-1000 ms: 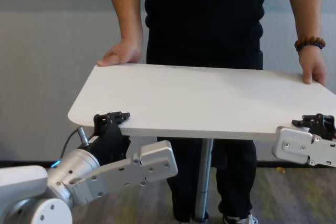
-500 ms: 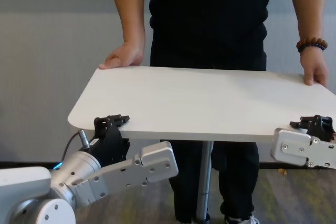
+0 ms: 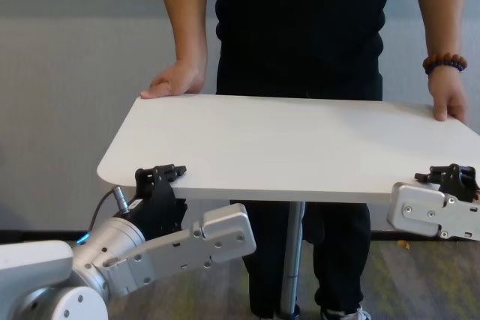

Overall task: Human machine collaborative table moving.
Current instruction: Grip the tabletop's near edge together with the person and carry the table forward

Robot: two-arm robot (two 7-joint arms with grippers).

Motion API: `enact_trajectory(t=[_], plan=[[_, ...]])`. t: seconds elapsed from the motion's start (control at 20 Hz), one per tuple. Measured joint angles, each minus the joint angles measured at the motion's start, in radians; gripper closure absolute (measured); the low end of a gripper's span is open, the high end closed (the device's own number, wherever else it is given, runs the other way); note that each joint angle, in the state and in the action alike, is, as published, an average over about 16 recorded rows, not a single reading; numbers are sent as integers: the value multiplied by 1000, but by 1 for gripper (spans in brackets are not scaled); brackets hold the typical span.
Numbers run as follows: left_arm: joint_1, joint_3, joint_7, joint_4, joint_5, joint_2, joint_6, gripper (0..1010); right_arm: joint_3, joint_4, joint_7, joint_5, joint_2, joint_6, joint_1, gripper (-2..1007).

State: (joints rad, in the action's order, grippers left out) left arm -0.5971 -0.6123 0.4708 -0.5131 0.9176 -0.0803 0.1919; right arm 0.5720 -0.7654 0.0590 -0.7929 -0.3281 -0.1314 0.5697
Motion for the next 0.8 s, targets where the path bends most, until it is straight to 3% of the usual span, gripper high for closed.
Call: enact_trajectory(t=[0.5, 0.8], plan=[[5, 1, 0, -9, 2, -3, -2, 746, 0, 0, 0, 0, 0, 0, 0, 643], [8, 2, 0, -11, 3, -3, -3, 672, 0, 0, 0, 0, 0, -1, 0, 613]])
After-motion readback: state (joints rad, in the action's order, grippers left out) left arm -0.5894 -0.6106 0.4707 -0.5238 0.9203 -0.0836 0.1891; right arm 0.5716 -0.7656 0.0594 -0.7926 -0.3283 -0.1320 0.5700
